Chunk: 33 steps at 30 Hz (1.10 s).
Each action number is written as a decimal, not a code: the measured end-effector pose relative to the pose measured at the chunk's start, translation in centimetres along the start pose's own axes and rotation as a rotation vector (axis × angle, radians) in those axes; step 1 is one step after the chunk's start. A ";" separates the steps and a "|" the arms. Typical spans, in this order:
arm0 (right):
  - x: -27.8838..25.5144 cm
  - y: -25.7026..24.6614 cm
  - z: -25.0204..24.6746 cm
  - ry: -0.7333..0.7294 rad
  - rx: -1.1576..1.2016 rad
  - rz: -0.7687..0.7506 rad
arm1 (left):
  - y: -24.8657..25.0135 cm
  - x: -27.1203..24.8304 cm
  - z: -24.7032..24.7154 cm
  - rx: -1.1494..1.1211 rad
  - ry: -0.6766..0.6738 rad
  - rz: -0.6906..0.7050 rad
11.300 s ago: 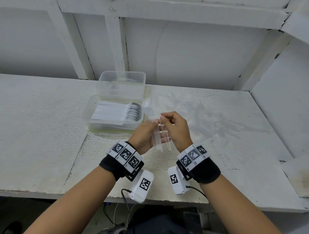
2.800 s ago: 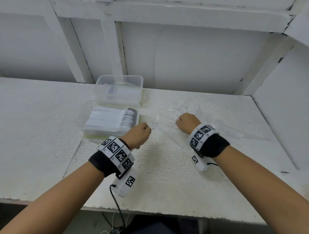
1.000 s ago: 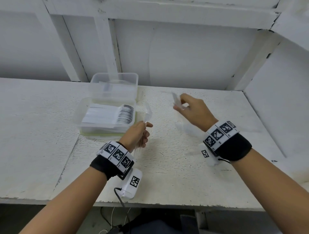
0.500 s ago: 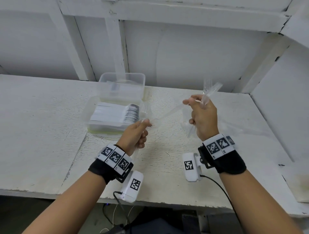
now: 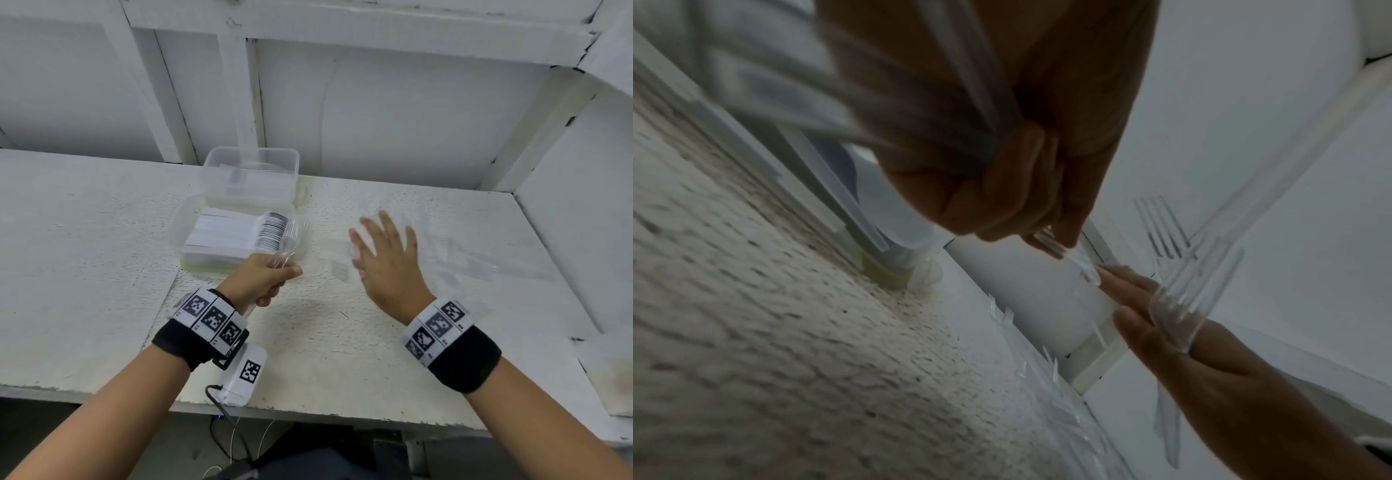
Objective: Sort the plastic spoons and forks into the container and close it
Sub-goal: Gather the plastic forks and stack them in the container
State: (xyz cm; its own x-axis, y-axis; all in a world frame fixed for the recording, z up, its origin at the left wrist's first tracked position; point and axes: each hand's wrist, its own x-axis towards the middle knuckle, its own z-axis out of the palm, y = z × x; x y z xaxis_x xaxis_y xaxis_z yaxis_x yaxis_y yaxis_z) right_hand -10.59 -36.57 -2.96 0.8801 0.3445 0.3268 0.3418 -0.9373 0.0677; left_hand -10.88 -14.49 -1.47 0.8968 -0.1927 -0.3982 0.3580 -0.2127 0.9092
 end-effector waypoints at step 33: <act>1.7 -3.6 -2.4 -0.025 1.574 0.819 | 0.2 -0.5 6.5 0.004 -0.061 0.172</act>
State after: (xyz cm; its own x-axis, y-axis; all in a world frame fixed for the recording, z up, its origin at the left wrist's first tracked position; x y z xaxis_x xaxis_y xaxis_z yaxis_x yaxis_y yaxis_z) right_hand -11.09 -32.69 -0.35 0.9706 -0.1267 -0.2048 -0.1967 0.0738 -0.9777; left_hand -12.97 -20.63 -1.87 0.9271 -0.2846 -0.2438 0.1996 -0.1755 0.9640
